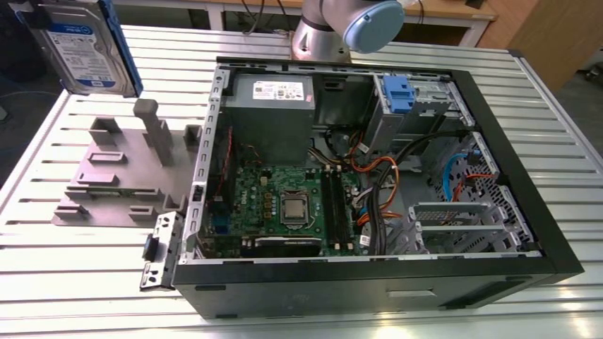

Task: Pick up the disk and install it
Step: 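Pick up the disk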

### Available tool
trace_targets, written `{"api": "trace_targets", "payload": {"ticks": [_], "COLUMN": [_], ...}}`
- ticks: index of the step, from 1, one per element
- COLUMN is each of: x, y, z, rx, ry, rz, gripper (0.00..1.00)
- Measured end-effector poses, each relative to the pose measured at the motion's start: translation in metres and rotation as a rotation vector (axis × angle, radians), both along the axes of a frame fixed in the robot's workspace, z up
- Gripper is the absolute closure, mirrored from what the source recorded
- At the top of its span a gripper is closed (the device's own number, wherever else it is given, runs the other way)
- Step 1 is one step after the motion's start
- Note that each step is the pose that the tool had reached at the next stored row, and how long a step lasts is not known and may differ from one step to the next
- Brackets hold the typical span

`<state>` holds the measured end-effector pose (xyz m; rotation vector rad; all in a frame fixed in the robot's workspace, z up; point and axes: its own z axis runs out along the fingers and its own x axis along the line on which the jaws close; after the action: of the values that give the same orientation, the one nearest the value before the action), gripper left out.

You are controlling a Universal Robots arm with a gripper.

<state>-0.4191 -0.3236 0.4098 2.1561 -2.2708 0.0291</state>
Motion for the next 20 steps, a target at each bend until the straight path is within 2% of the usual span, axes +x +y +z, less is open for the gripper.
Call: {"api": "trace_targets", "payload": {"ticks": [20], "x": [0.0000], "y": [0.0000], "z": [0.0050], "rx": [0.0000], "ry": [0.0000], "rz": [0.000], "gripper": [0.64]}}
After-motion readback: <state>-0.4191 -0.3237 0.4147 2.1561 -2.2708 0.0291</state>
